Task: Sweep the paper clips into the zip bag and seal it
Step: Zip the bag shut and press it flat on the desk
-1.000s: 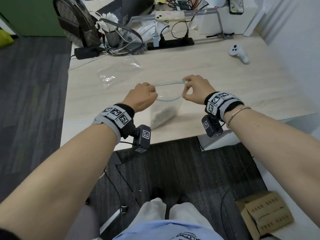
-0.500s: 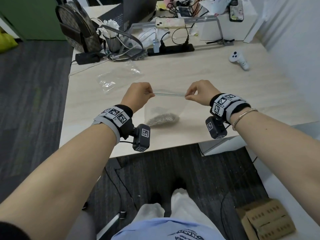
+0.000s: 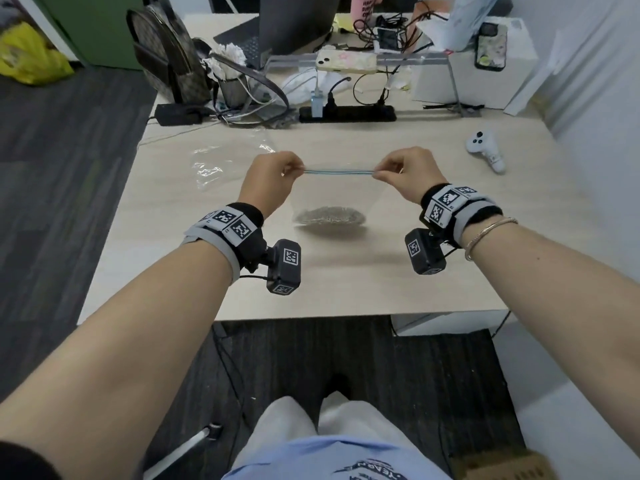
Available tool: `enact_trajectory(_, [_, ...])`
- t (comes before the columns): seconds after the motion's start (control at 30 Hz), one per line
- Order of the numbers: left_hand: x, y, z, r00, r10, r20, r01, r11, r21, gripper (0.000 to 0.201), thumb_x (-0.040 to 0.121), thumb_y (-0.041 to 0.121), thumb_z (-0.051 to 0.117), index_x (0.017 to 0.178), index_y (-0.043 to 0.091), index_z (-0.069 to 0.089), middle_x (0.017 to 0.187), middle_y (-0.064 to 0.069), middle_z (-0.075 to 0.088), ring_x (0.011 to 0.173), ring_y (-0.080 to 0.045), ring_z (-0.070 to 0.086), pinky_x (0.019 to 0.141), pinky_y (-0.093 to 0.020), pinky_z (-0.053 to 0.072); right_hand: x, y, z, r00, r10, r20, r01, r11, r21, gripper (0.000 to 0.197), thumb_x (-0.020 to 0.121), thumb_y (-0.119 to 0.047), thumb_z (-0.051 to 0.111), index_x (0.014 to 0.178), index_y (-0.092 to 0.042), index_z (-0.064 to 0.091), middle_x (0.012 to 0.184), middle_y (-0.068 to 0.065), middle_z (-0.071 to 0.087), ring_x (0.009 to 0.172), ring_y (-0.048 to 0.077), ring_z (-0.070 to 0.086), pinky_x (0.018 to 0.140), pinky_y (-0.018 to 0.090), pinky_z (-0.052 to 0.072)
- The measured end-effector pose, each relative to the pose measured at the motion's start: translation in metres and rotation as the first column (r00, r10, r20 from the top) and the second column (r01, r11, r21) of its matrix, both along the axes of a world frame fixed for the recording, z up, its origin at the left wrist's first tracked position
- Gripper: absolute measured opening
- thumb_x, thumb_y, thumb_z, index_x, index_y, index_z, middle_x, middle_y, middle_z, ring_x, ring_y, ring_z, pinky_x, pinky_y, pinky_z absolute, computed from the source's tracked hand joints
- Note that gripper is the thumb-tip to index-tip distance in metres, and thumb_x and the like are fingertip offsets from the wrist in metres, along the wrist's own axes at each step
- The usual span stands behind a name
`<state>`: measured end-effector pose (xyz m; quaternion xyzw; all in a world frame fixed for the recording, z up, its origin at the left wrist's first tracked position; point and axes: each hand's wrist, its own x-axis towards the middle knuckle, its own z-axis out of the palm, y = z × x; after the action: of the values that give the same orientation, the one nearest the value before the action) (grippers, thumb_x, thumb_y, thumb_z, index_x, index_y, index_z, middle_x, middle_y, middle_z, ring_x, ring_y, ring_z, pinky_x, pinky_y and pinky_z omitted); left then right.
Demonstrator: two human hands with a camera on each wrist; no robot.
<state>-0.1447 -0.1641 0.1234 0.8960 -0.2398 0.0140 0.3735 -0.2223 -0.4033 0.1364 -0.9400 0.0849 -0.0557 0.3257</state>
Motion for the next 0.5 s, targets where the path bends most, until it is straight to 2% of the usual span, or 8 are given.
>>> enact_trajectory(0.13, [-0.002, -0.009, -0.011, 1.000, -0.021, -0.009, 0.022, 0.986, 0.166, 0.010, 0.091, 0.010, 0.052, 0.094, 0.007, 0.060, 0.100, -0.012, 0.059, 0.092, -0.028, 0.055, 0.083, -0.039, 0.046, -0.001, -0.005, -0.011, 0.996, 0.055, -0.067, -0.058, 0.998, -0.032, 0.011, 0.082, -0.017, 0.068, 0.086, -0.007, 0.072, 0.083, 0.011, 0.070, 0.074, 0.015, 0.054, 0.068, 0.024, 0.038])
enact_trajectory(0.23, [-0.003, -0.015, -0.013, 1.000, -0.018, -0.025, 0.025, 0.938, 0.346, 0.011, 0.092, 0.015, 0.049, 0.097, 0.012, 0.059, 0.105, -0.007, 0.060, 0.100, -0.029, 0.053, 0.084, -0.041, 0.044, 0.000, -0.007, -0.019, 0.994, 0.069, -0.086, -0.072, 0.997, -0.029, 0.011, 0.083, -0.016, 0.067, 0.085, -0.006, 0.071, 0.085, 0.012, 0.070, 0.075, 0.016, 0.054, 0.072, 0.028, 0.042])
enact_trajectory(0.3, [0.000, -0.020, -0.012, 0.999, -0.032, -0.001, 0.029, 0.906, 0.422, 0.017, 0.091, 0.026, 0.052, 0.103, 0.015, 0.058, 0.107, -0.004, 0.061, 0.105, -0.028, 0.051, 0.089, -0.041, 0.037, 0.001, -0.011, -0.021, 0.993, 0.071, -0.096, -0.072, 0.997, -0.010, 0.010, 0.084, -0.016, 0.066, 0.085, -0.007, 0.071, 0.085, 0.012, 0.070, 0.075, 0.016, 0.054, 0.072, 0.027, 0.042])
enact_trajectory(0.4, [0.003, -0.033, -0.009, 0.993, -0.115, -0.032, 0.117, 0.884, 0.453, 0.033, 0.088, 0.044, 0.057, 0.113, 0.024, 0.058, 0.111, 0.000, 0.060, 0.112, -0.026, 0.047, 0.095, -0.043, 0.031, 0.002, -0.017, -0.020, 0.991, 0.085, -0.107, -0.084, 0.996, 0.013, 0.009, 0.084, -0.016, 0.066, 0.085, -0.008, 0.071, 0.083, 0.011, 0.069, 0.073, 0.016, 0.052, 0.070, 0.026, 0.040])
enact_trajectory(0.5, [0.004, -0.050, -0.007, 0.983, -0.176, 0.044, 0.138, 0.883, 0.449, 0.026, 0.088, 0.045, 0.057, 0.102, 0.025, 0.065, 0.103, 0.003, 0.064, 0.105, -0.024, 0.051, 0.089, -0.040, 0.028, 0.004, -0.017, -0.018, 0.989, 0.112, -0.101, -0.112, 0.994, 0.004, 0.009, 0.083, -0.017, 0.068, 0.085, -0.009, 0.072, 0.081, 0.009, 0.069, 0.073, 0.015, 0.052, 0.073, 0.029, 0.042])
